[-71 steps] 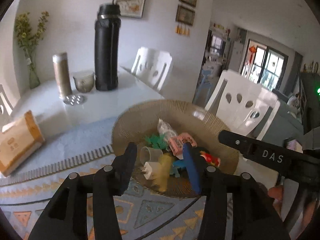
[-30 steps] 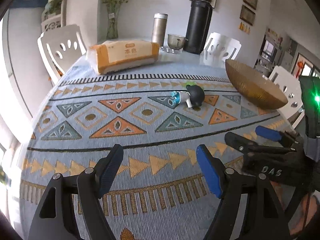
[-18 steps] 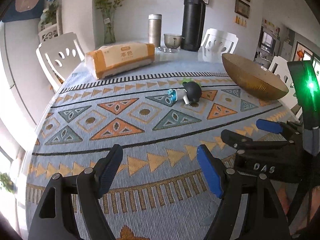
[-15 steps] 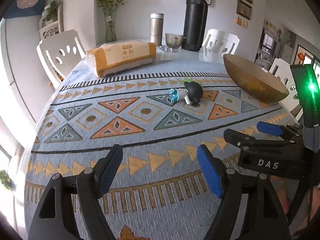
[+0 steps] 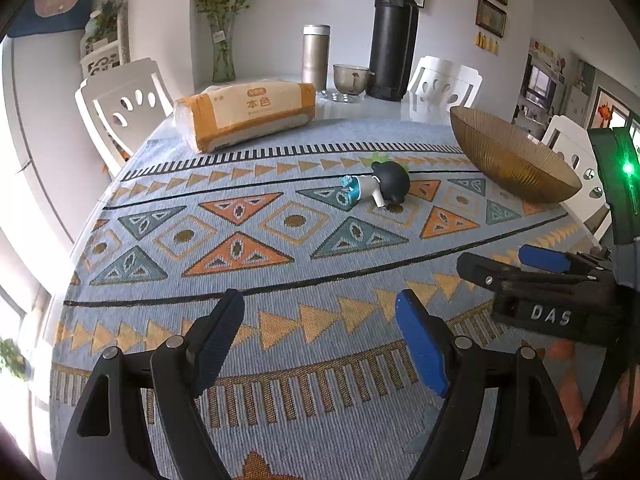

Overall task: Organize rigid objects
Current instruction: 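Move both open tools toward the black figurine and green leaf toy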

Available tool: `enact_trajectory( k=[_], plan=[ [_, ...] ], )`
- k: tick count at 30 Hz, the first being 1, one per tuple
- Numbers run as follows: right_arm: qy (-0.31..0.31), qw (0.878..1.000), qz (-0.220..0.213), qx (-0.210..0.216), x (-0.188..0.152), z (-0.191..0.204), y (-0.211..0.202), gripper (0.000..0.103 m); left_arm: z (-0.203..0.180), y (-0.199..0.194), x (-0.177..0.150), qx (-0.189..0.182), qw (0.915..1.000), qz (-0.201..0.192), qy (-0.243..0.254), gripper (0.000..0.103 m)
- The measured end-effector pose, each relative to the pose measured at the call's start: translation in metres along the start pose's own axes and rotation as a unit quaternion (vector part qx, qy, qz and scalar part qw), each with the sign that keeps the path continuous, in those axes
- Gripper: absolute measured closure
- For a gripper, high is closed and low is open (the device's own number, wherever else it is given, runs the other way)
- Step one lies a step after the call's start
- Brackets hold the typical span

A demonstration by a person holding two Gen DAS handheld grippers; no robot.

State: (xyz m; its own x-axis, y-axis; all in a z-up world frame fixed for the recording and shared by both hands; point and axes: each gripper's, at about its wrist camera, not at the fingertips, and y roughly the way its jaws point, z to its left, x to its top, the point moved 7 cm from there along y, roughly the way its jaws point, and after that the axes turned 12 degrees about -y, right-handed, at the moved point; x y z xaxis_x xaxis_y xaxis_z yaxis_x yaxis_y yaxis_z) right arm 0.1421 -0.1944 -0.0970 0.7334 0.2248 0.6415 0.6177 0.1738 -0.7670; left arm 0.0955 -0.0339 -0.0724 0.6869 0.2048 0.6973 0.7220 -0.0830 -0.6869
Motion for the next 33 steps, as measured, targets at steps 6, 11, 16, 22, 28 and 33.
enact_trajectory(
  k=[6, 11, 16, 22, 28, 33],
  plan=[
    [0.043, 0.999, 0.008, 0.018, -0.002, -0.013, 0.004, 0.011, 0.000, 0.000, 0.000, -0.001, 1.0000, 0.001, 0.000, 0.024],
    [0.041, 0.999, 0.012, 0.015, -0.003, -0.013, 0.005, 0.011, 0.000, 0.001, -0.001, 0.002, 1.0000, 0.002, 0.002, 0.024],
    [0.035, 0.999, 0.015, 0.010, -0.003, -0.011, 0.006, 0.011, -0.001, 0.000, -0.001, 0.001, 1.0000, 0.000, 0.004, 0.023],
    [0.032, 0.999, 0.015, 0.012, -0.003, -0.010, 0.006, 0.011, -0.002, -0.001, -0.001, 0.001, 1.0000, 0.000, 0.005, 0.023],
    [0.033, 0.999, 0.015, 0.013, -0.003, -0.010, 0.006, 0.011, -0.001, -0.002, 0.000, 0.001, 1.0000, -0.003, 0.003, 0.023],
    [0.033, 0.999, 0.015, 0.012, -0.003, -0.011, 0.006, 0.011, 0.000, 0.000, 0.000, 0.000, 1.0000, 0.000, 0.000, 0.023]
  ],
)
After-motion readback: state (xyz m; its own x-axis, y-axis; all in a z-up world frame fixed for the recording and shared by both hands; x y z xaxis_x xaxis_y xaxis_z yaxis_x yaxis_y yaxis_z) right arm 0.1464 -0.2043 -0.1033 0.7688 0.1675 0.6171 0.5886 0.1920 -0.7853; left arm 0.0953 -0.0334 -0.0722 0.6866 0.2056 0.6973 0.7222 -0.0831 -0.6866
